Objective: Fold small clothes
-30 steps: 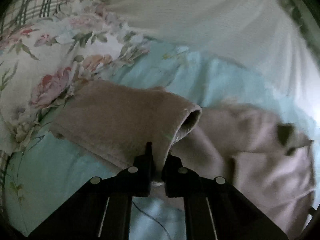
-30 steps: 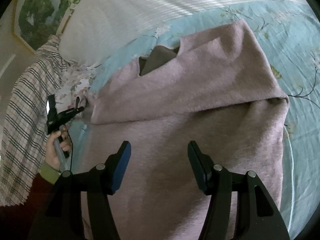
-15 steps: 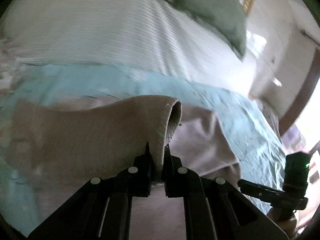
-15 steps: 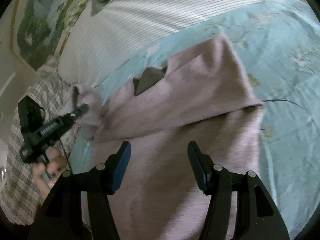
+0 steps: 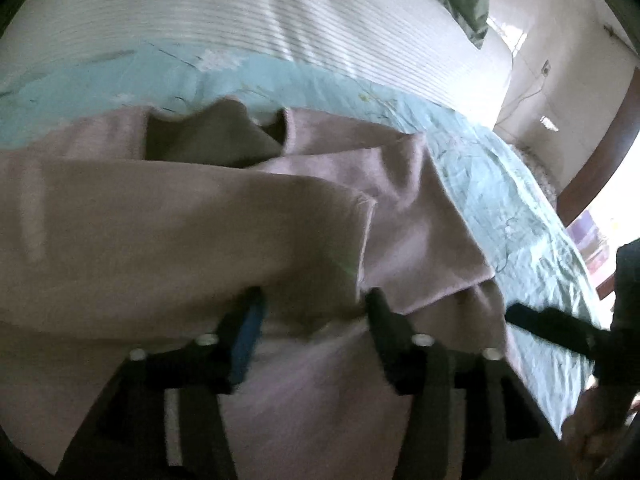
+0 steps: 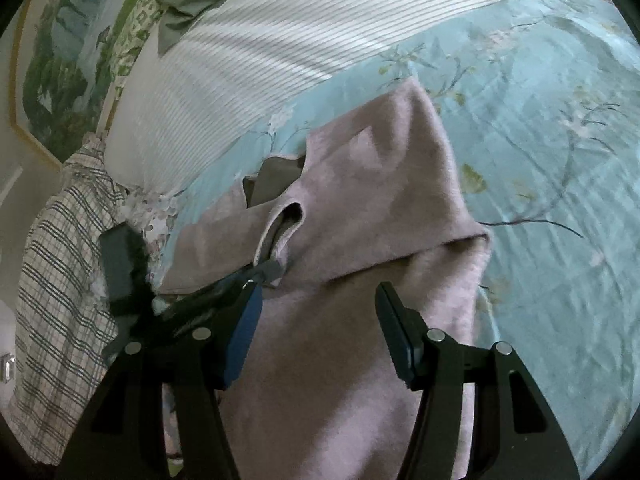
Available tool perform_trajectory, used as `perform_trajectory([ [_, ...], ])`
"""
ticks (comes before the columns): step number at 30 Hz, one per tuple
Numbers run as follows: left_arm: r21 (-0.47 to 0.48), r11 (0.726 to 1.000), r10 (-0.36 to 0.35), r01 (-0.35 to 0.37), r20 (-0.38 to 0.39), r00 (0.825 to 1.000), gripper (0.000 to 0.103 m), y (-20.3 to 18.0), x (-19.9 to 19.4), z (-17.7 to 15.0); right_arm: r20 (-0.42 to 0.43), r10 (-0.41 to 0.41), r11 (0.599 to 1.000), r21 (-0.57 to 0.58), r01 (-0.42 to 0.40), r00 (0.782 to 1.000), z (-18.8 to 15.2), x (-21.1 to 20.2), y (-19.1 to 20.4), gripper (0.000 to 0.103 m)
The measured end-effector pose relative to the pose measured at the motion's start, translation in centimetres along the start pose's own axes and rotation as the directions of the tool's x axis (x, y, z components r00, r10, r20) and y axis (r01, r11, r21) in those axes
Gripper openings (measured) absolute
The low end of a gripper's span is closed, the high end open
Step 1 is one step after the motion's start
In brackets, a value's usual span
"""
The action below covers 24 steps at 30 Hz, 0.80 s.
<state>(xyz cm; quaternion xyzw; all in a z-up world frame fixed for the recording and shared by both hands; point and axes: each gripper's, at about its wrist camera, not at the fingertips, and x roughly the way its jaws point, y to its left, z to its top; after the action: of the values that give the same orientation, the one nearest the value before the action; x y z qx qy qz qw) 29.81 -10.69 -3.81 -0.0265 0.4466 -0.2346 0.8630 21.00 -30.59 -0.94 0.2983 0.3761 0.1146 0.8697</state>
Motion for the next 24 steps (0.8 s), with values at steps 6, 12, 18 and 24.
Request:
perform_trajectory([
  [6,-0.124,0.988,0.100,-0.091,0.068,0.993,0.060,6.6,-5.7,-2.7,-0.055,0.027,1.000,-0.012,-0.028,0.998,1.3,3.6,1.1,0.060],
  [12,-0.364,0.891,0.323,-0.273,0.084,0.943,0.060,16.9,-10.3,-5.4,-0.103,-0.015,1.000,-0.026,0.013,0.995,2.6,8.2,1.7,0.060],
  [18,-0.517,0.797,0.399,-0.313,0.062,0.915,0.060,23.6,-11.3,-6.8,-0.129,-0.086,0.996,-0.050,0.080,0.988,2.9,11.3,2.4,0.060],
  [24,-0.462,0.805,0.439,-0.372,0.042,0.898,0.060,24.1,-9.7,-4.8,-0.145,-0.057,0.994,-0.102,0.043,0.988,3.2,12.5,4.7,0.008],
])
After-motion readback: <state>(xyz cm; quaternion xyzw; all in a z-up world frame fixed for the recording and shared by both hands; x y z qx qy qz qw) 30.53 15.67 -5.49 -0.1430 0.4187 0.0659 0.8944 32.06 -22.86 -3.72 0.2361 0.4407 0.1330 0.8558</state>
